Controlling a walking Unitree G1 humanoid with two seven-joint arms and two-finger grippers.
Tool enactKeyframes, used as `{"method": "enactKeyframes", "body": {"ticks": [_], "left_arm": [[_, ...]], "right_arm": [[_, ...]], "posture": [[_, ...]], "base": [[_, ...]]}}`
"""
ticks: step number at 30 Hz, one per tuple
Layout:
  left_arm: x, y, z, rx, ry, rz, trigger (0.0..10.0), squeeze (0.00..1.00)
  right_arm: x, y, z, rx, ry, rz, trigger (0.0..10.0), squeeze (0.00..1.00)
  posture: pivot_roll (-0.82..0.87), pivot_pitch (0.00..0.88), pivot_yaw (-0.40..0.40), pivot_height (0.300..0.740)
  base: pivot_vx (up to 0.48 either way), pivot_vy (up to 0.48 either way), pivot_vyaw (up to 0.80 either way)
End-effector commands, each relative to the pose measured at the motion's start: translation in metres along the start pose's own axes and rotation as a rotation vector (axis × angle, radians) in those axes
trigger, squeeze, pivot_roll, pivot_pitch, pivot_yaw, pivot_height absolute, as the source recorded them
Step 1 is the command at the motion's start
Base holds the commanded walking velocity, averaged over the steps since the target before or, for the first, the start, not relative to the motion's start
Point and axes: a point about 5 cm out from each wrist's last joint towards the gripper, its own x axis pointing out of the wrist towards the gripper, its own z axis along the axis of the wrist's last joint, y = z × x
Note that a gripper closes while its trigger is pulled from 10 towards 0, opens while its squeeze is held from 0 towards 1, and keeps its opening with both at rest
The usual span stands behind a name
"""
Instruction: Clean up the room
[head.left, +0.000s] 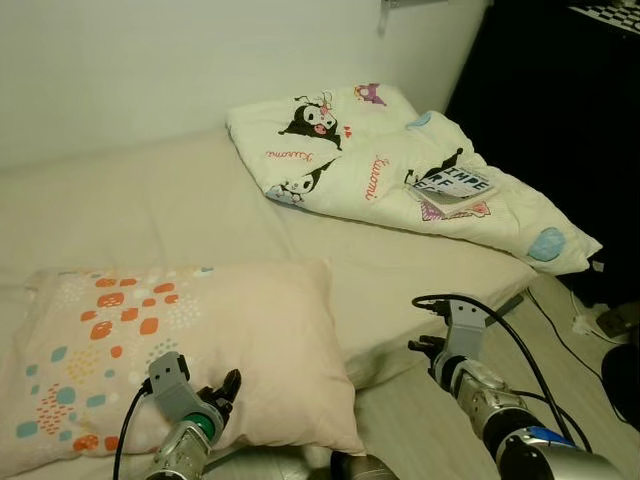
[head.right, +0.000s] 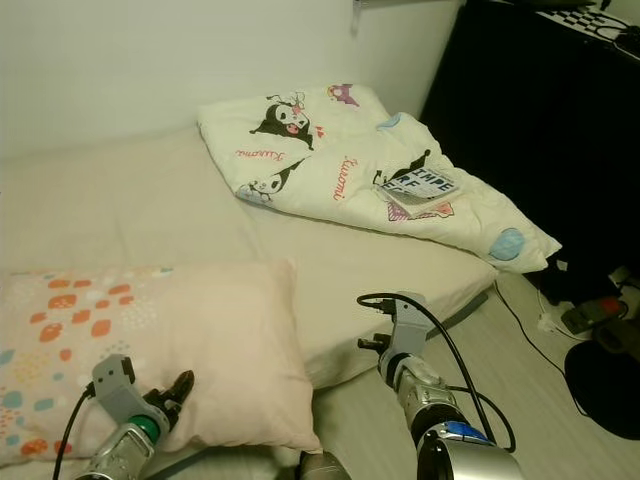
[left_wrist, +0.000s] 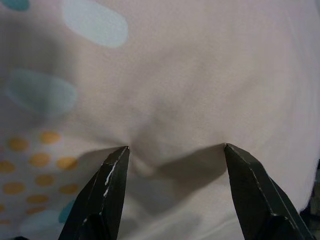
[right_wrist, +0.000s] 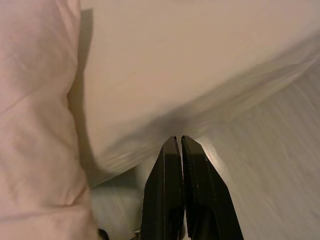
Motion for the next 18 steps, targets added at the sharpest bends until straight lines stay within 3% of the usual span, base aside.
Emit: {"method": "enactKeyframes", "body": {"ticks": [1, 9, 10, 11, 13, 14, 16, 18], "left_arm": [[-0.002, 0.001, -0.01, -0.019, 0.039, 0.021, 10.0, 0.0], [-0.009, 0.034, 0.014, -0.11, -0.094, 0.158, 10.0, 0.01], [-0.013, 0.046, 0.021, -0.135, -0.128, 0.2, 10.0, 1.0], [-0.017, 0.055, 0.027, -0.162, -0.158, 0.232, 10.0, 1.0], [-0.017, 0.055, 0.027, -0.162, -0.158, 0.232, 10.0, 1.0], [-0.021, 0.068, 0.034, -0.183, -0.191, 0.274, 10.0, 1.0], [-0.021, 0.068, 0.034, -0.183, -0.191, 0.274, 10.0, 1.0], [-0.033, 0.091, 0.046, -0.238, -0.254, 0.334, 10.0, 1.0]], "right_arm": [[-0.001, -0.004, -0.004, -0.003, 0.016, -0.015, 10.0, 0.0], [-0.002, -0.006, -0.004, -0.006, 0.016, -0.022, 10.0, 0.0], [-0.002, -0.007, -0.005, -0.007, 0.017, -0.023, 10.0, 0.0], [-0.003, -0.008, -0.005, -0.009, 0.019, -0.025, 10.0, 0.0], [-0.003, -0.008, -0.005, -0.009, 0.019, -0.025, 10.0, 0.0], [-0.003, -0.009, -0.006, -0.01, 0.02, -0.027, 10.0, 0.0], [-0.003, -0.009, -0.006, -0.01, 0.02, -0.027, 10.0, 0.0], [-0.003, -0.01, -0.005, -0.015, 0.019, -0.029, 10.0, 0.0]], "posture": [[-0.14, 0.0, -0.002, 0.74], [-0.15, 0.0, -0.002, 0.74], [-0.15, 0.0, -0.003, 0.74], [-0.15, 0.0, -0.004, 0.74], [-0.15, 0.0, -0.004, 0.74], [-0.15, 0.0, -0.004, 0.74], [-0.15, 0.0, -0.004, 0.74], [-0.15, 0.0, -0.004, 0.74]], "base": [[0.0, 0.0, 0.0], [0.0, 0.0, 0.0], [0.0, 0.0, 0.0], [0.0, 0.0, 0.0], [0.0, 0.0, 0.0], [0.0, 0.0, 0.0], [0.0, 0.0, 0.0], [0.0, 0.0, 0.0]]}}
